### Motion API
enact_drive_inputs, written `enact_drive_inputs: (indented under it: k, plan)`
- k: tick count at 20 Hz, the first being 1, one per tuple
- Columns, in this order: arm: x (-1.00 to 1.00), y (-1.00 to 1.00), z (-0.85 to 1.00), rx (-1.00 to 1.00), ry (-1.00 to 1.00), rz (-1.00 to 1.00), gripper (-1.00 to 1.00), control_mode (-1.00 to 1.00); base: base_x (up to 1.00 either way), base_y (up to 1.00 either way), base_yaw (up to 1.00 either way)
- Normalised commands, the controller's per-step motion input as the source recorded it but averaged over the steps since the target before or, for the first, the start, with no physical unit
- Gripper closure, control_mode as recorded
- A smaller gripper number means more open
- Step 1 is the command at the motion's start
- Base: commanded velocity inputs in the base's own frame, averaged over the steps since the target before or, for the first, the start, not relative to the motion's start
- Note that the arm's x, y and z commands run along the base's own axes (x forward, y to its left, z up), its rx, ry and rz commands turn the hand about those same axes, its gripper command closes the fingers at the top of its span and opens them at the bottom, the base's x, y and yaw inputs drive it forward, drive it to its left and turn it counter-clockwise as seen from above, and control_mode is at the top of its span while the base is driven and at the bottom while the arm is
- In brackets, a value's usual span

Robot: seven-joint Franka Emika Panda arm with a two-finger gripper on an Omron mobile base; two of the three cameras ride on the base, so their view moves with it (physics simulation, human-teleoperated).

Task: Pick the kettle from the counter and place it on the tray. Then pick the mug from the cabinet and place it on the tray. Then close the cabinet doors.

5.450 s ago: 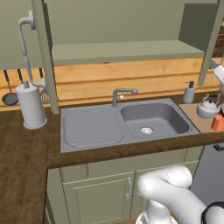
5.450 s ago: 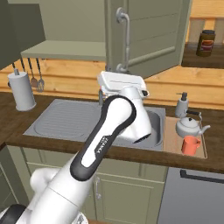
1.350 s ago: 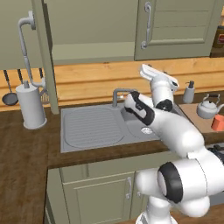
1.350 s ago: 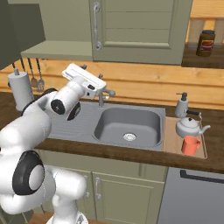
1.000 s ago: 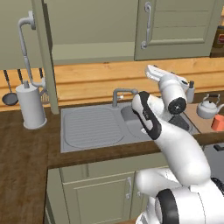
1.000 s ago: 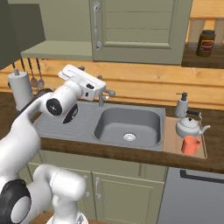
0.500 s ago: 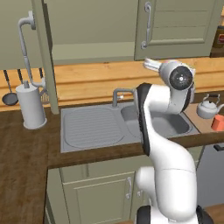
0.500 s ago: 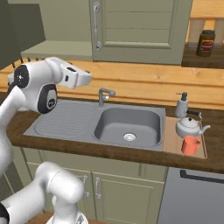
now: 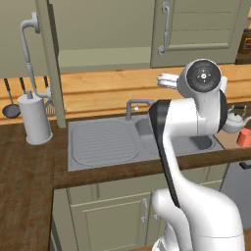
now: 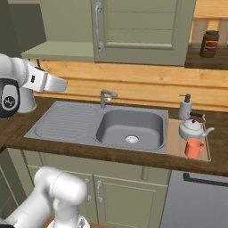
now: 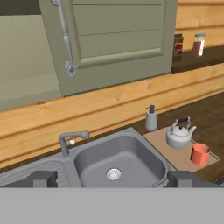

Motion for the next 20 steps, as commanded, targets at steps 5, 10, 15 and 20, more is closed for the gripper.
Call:
enact_drive_inputs:
  k: [5, 10, 15, 20]
  plan:
    - [-0.47, 0.11, -0.39, -0.17, 0.00, 0.06, -1.00, -1.00, 0.00, 0.00, 0.00]
    - [-0.38, 0.01, -0.35, -0.18, 0.00, 0.01, -1.00, -1.00, 0.00, 0.00, 0.00]
    - [-0.71, 0.03, -0.16, -0.19, 0.00, 0.10, -1.00, -1.00, 0.00, 0.00, 0.00]
    - [-0.43, 0.20, 0.00, -0.19, 0.00, 0.14, -1.00, -1.00, 0.00, 0.00, 0.00]
